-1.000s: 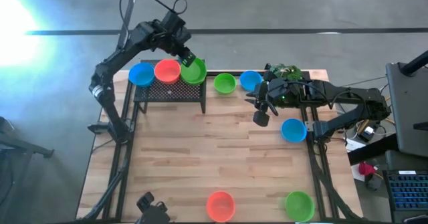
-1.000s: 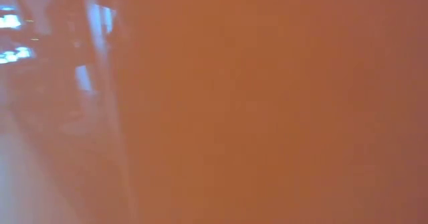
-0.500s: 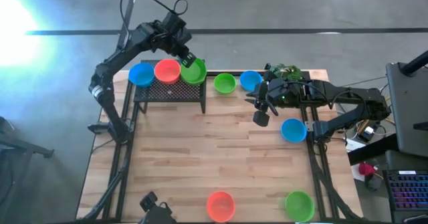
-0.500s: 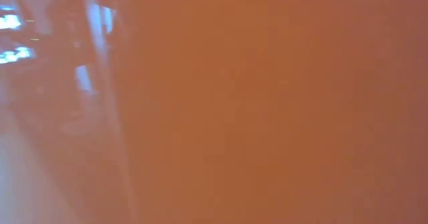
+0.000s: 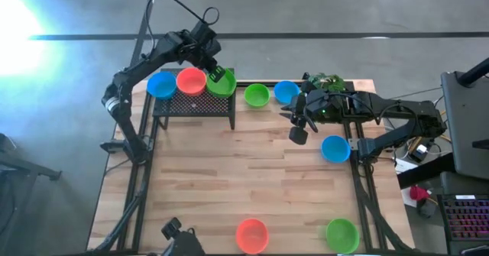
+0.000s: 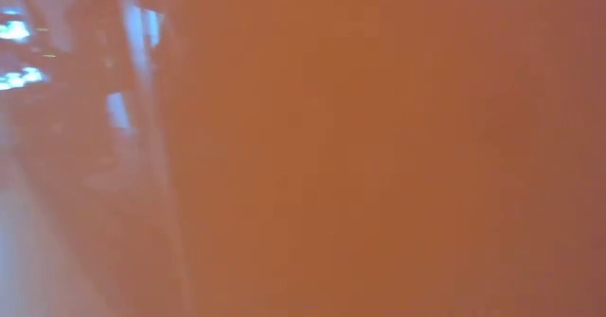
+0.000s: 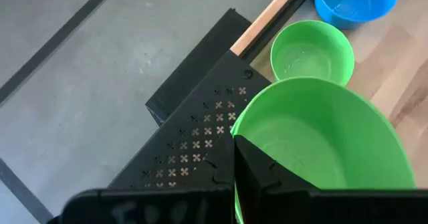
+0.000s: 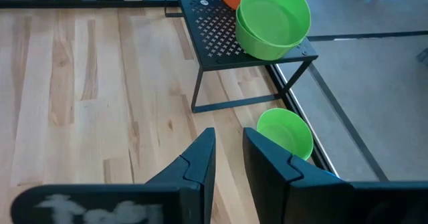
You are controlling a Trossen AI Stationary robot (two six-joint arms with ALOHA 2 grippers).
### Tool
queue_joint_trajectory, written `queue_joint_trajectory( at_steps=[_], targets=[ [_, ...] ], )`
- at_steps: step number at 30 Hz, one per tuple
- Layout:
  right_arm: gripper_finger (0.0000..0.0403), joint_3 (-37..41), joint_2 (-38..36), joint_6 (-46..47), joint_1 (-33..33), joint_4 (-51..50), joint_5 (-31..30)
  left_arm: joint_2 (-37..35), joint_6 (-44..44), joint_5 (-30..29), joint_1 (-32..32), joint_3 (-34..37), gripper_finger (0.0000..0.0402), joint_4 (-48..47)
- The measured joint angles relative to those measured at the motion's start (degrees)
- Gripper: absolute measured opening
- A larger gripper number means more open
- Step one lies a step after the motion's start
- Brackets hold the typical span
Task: Pick & Place Mini bowls
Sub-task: Stack the green bowl on top of the green bowl on the shelf
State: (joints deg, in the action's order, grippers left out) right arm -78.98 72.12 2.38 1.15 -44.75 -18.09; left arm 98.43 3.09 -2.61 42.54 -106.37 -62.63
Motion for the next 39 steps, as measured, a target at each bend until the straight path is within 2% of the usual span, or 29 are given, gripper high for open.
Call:
queue_joint_trajectory(
  at_steps=[10, 17, 31, 36, 39],
  targets=[
    [0.0069, 0.0, 0.0, 0.21, 0.0, 0.0, 0.0, -1.15, 0.28, -0.33, -0.2, -3.93, 0.0, -0.67],
    [0.0075, 0.0, 0.0, 0.45, 0.0, -0.02, 0.0, -2.62, -0.16, -0.03, -1.15, -3.68, 0.0, -10.92],
    [0.0074, 0.0, 0.0, 0.35, 0.02, -1.02, -0.02, -2.69, -0.21, -0.57, -2.45, 2.85, 0.0, -10.88],
    [0.0072, 0.0, 0.0, 0.43, 0.04, -1.77, -0.15, -3.49, -0.18, -0.54, -2.54, 1.68, 0.0, -9.42],
    [0.0067, 0.0, 0.0, 1.59, 0.68, -1.75, -2.28, -5.21, -0.97, -0.63, -2.92, -0.47, 0.0, -9.38]
  ],
)
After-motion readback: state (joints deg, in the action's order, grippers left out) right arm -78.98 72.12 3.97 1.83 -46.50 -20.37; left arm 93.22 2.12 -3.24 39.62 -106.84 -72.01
